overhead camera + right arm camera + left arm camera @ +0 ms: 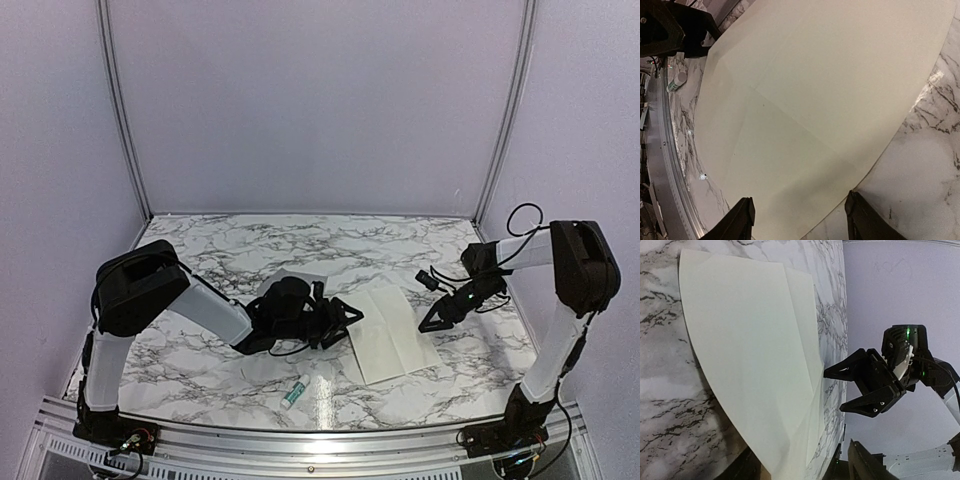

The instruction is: Place the letter into the envelope and seal it

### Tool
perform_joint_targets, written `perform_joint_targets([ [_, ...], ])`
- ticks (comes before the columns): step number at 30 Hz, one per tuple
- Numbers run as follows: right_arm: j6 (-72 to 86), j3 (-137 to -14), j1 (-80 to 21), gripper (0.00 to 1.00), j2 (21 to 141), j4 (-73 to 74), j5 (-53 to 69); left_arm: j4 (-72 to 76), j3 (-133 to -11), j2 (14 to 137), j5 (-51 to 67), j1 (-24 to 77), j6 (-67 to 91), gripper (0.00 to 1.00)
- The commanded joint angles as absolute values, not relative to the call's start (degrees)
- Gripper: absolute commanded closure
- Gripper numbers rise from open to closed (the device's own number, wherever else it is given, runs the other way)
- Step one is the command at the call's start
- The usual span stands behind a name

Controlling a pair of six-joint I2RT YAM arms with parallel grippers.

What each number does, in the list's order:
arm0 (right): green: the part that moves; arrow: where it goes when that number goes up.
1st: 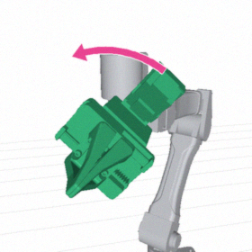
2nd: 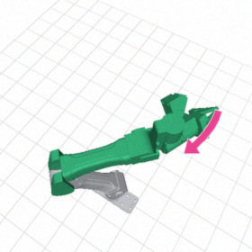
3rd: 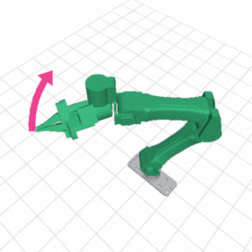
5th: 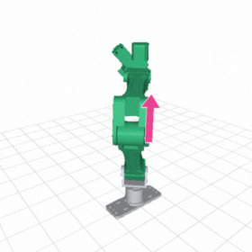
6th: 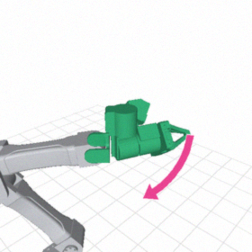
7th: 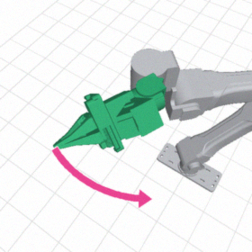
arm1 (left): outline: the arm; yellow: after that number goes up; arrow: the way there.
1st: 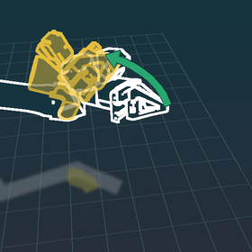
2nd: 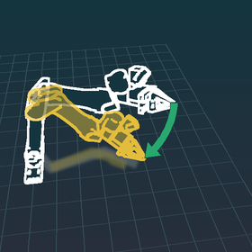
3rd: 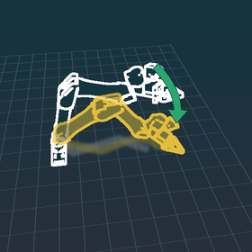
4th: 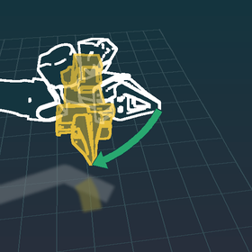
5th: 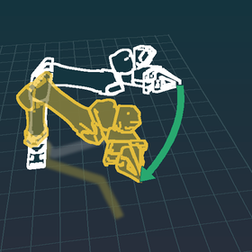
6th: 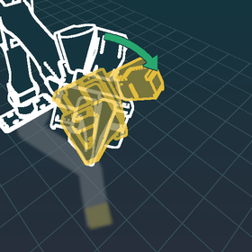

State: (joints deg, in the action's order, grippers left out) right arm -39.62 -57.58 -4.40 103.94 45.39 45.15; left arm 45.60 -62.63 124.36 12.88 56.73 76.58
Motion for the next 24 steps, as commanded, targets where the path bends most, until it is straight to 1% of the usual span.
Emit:
perform_joint_targets([
  [1,-38.8,-57.1,-5.2,0.4,104.9,45.2,44.2,50.9,-63.1,124.5,12.3,56.7,75.4,0.43],
  [5,-38.8,-57.0,-5.2,0.4,104.9,45.1,44.1,51.3,-64.1,125.2,10.4,55.8,76.4,0.42],
  [8,-38.8,-57.0,-5.3,0.41,105.1,45.0,44.0,51.3,-65.2,126.4,8.5,55.0,77.0,0.36],
  [10,-38.6,-57.0,-5.3,0.41,105.2,44.8,43.7,51.3,-66.1,127.5,8.2,54.4,78.0,0.37],
  [12,-38.7,-56.8,-5.3,0.42,105.2,44.7,43.6,51.3,-67.1,128.7,8.0,54.0,79.0,0.4],
  [15,-38.6,-56.7,-5.4,0.42,105.3,44.5,43.3,51.3,-69.2,130.9,9.0,53.4,79.8,0.54],
  [16,-38.6,-56.7,-5.4,0.42,105.3,44.5,43.3,51.3,-70.1,131.6,9.7,53.3,79.8,0.6],
  [19,-38.7,-56.7,-5.4,0.42,105.3,44.4,43.3,51.3,-71.6,132.8,11.0,53.2,79.8,0.75],
  [22,-38.7,-56.7,-5.3,0.42,105.2,44.4,43.4,51.3,-71.9,132.6,11.2,53.1,78.3,0.84],
  [24,-38.8,-56.7,-5.4,0.42,105.2,44.5,43.5,51.3,-71.8,132.2,11.4,53.1,77.1,0.87],
])
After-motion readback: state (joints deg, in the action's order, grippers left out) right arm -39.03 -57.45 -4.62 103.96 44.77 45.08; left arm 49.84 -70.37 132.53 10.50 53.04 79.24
